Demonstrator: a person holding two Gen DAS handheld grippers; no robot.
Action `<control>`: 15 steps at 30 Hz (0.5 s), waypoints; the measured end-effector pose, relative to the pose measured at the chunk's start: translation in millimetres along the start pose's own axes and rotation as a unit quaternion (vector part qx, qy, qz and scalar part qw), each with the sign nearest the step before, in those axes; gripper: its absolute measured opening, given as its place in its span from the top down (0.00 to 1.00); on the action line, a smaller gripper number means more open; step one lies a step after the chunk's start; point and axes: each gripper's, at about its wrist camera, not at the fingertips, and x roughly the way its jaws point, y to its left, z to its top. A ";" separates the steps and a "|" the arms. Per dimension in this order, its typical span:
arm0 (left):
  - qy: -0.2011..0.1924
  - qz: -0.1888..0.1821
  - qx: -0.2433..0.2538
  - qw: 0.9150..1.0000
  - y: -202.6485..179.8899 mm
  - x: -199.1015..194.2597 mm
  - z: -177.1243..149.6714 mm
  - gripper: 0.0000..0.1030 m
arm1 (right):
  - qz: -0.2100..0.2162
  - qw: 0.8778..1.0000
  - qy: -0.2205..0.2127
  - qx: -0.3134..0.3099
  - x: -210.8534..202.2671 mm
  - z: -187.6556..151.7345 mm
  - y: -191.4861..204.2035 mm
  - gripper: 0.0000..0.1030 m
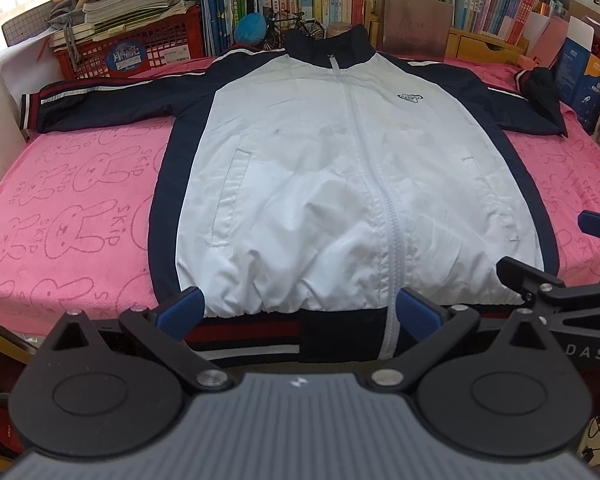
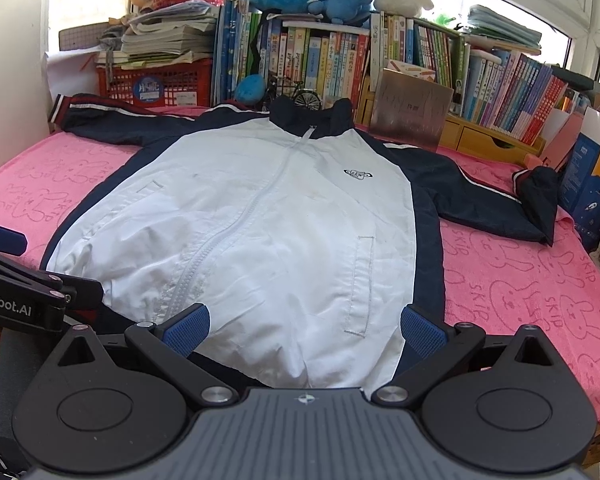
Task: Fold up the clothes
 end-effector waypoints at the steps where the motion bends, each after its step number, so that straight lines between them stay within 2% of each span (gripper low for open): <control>1: 0.000 0.001 0.000 1.000 -0.2 -0.1 -0.1 0.00 | 0.000 1.000 0.000 -0.001 -0.4 0.1 -0.1 0.00; 15: 0.001 0.011 0.005 1.000 -0.6 2.5 0.0 0.00 | -0.001 1.000 0.003 0.003 0.2 -2.4 -1.6 0.00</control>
